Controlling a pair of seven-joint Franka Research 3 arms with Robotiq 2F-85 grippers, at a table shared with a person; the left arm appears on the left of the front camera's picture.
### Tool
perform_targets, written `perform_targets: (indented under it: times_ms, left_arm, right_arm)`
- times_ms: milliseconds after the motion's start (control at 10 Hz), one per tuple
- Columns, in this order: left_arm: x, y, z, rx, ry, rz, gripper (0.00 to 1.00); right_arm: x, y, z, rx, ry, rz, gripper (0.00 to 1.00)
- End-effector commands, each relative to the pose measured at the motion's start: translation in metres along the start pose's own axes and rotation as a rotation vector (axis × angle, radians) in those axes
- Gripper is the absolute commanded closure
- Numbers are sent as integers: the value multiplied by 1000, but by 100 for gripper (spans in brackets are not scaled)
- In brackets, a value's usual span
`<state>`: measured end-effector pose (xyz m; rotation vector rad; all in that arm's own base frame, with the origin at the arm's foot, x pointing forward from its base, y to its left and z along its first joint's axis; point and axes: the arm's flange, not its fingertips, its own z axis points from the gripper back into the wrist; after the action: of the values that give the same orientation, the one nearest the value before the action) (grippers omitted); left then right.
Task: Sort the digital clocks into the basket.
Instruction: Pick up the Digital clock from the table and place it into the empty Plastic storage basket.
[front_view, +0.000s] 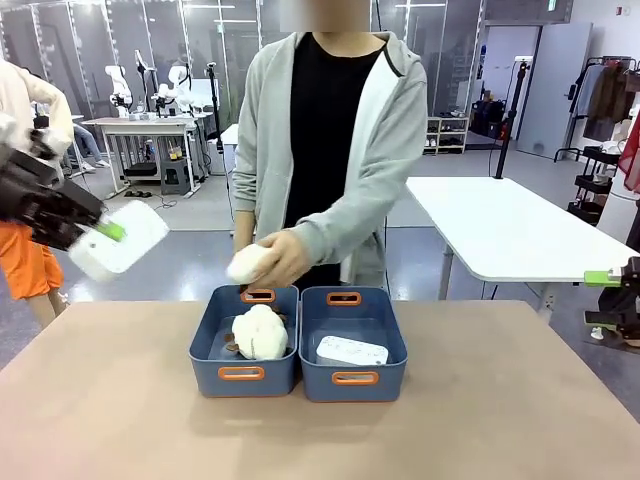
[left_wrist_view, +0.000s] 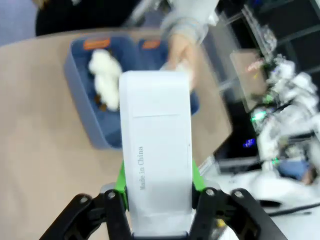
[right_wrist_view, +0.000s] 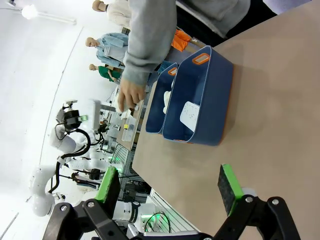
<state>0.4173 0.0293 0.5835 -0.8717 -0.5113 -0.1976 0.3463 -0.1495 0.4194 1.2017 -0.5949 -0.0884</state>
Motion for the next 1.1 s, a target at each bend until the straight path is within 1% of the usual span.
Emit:
perform_targets:
  times_ms: [0,100,200,300,500,600,900,1000]
  left_arm:
    - [-25,1,150,-126,-377,43,100]
    - [-39,1,184,-101,-464,31,100]
    - [-49,4,193,-100,-513,28,100]
    - [-50,10,190,-107,-514,23,100]
    - [-50,7,181,-111,-490,5,100]
    - [-48,0,177,-124,-452,-11,100]
    - [-39,-8,164,-119,-393,5,100]
    - [-29,-12,141,-121,-327,-11,100]
  right_arm:
    - [0,-1,2,-1,15,16,0]
    - [0,-1,2,-1,15,16,0]
    - [0,-1,2,-1,15,16,0]
    - [0,-1,2,-1,15,16,0]
    - [0,-1,2,-1,15,16,0]
    - [0,-1,2,-1,15,16,0]
    - [0,-1,2,-1,15,16,0]
    - [0,-1,2,-1,15,16,0]
